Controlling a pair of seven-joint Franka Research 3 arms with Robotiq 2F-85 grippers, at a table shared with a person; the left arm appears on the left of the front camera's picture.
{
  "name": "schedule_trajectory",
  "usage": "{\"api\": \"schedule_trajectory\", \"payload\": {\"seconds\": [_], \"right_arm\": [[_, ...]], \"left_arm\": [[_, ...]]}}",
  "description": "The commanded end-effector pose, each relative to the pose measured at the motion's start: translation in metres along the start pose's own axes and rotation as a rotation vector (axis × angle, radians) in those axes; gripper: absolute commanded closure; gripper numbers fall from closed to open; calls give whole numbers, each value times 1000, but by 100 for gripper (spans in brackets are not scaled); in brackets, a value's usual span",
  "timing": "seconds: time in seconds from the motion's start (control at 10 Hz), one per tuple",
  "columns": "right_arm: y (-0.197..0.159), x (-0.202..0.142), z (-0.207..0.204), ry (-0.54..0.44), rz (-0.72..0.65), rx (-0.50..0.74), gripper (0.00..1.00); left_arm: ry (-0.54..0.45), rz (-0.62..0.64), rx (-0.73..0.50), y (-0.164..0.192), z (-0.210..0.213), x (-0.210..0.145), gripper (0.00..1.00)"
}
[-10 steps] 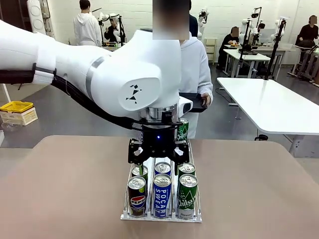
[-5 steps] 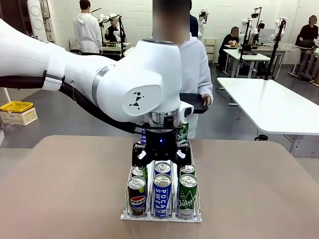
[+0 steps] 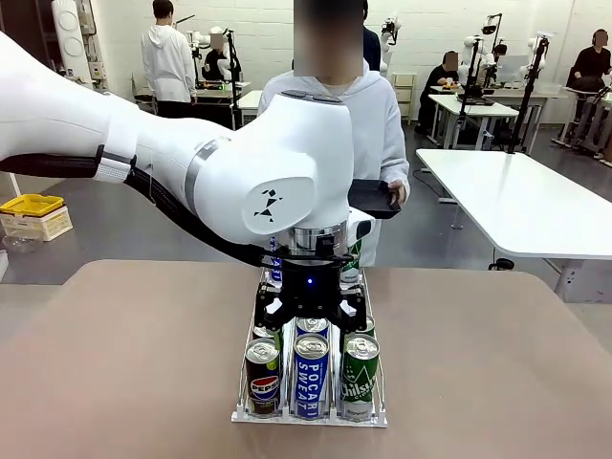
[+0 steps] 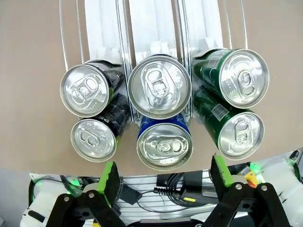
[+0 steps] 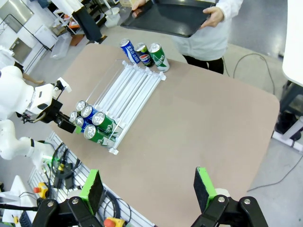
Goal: Retrieve and hand over the desired beverage to the person.
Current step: Pick up a can of the same type that the person held from the Automatic Can Dispenser.
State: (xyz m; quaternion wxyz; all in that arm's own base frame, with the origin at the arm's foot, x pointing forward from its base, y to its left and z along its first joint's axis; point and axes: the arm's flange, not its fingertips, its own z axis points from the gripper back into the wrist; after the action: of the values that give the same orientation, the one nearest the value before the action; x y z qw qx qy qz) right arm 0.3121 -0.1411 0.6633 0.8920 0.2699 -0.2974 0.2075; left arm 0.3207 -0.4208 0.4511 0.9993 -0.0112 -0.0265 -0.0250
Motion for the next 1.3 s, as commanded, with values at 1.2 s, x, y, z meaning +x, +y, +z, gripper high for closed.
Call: {"api": "schedule_trajectory", "payload": {"seconds": [1.2], "right_arm": [[0,2,-1,-12,5,15,0]], "left_arm": [[16,-22,16,-1,-17,13,0]]}}
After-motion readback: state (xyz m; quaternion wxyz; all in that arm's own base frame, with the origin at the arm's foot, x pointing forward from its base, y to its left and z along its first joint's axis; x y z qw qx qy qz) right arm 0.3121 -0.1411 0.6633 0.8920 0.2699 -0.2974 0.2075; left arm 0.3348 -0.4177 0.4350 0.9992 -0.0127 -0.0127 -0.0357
